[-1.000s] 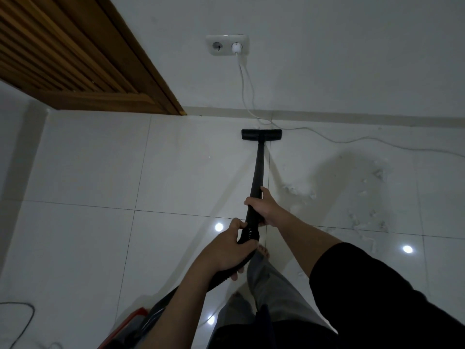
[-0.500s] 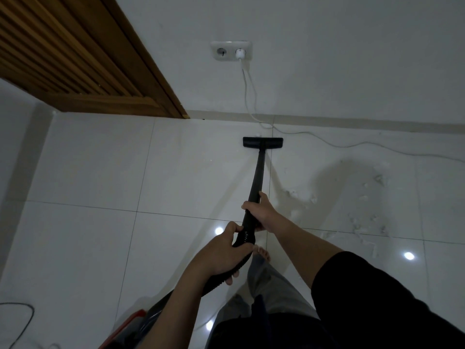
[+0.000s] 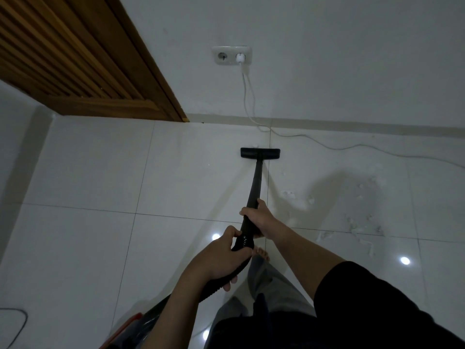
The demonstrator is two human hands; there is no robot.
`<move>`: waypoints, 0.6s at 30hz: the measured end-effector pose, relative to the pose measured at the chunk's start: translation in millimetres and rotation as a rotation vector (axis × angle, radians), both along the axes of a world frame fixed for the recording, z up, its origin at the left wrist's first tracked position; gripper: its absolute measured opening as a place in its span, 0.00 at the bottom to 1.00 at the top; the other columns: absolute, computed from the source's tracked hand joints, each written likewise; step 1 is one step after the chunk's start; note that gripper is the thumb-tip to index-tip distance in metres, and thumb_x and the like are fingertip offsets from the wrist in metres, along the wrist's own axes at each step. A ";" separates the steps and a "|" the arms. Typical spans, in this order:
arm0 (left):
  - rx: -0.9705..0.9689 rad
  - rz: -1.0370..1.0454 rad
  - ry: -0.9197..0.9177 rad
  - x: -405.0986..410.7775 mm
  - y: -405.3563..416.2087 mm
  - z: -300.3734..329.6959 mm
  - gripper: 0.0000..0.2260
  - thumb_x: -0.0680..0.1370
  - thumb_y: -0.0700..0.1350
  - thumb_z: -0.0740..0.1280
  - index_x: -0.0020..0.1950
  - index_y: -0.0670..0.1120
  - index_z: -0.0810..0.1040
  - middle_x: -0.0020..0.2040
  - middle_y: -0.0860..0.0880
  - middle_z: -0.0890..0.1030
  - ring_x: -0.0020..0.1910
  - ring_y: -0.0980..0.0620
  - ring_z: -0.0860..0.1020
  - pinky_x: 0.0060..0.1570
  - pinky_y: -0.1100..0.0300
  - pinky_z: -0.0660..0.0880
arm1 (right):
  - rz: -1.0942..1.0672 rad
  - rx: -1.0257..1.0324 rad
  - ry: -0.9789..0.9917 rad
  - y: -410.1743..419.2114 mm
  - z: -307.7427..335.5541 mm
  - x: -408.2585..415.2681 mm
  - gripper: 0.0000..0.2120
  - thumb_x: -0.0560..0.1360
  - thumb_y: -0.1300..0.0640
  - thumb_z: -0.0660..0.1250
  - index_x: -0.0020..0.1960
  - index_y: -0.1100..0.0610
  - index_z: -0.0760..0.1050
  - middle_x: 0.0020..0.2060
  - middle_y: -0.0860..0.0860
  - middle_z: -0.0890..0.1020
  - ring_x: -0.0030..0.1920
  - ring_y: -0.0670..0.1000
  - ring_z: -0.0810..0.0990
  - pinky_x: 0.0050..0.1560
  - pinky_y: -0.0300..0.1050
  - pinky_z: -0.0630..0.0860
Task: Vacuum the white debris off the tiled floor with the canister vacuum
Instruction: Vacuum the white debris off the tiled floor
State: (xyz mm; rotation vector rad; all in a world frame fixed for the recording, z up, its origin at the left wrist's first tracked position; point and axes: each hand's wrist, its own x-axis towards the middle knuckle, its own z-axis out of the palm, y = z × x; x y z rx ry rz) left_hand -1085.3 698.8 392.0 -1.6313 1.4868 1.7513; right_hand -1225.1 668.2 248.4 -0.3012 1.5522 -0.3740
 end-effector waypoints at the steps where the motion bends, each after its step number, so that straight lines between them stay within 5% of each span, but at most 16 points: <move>1: -0.002 -0.009 -0.004 1.5 3.5 0.1 0.15 0.79 0.55 0.62 0.63 0.55 0.62 0.35 0.45 0.81 0.23 0.51 0.76 0.34 0.56 0.80 | 0.004 -0.006 0.004 4.2 -0.4 1.1 0.40 0.77 0.58 0.66 0.80 0.50 0.46 0.48 0.54 0.77 0.44 0.53 0.80 0.32 0.46 0.77; 12: -0.027 -0.025 0.038 31.5 89.1 14.5 0.14 0.79 0.53 0.61 0.62 0.52 0.63 0.41 0.44 0.79 0.31 0.47 0.78 0.37 0.50 0.81 | -0.049 -0.026 0.008 90.7 -4.2 35.7 0.36 0.73 0.57 0.69 0.77 0.53 0.56 0.51 0.56 0.77 0.44 0.55 0.80 0.39 0.48 0.79; 18: -0.083 -0.133 0.038 67.4 157.1 18.3 0.15 0.79 0.52 0.59 0.63 0.48 0.64 0.39 0.49 0.76 0.33 0.53 0.74 0.38 0.56 0.73 | -0.061 -0.076 0.006 165.4 2.1 71.9 0.20 0.70 0.56 0.70 0.59 0.61 0.70 0.45 0.59 0.77 0.40 0.56 0.78 0.38 0.49 0.76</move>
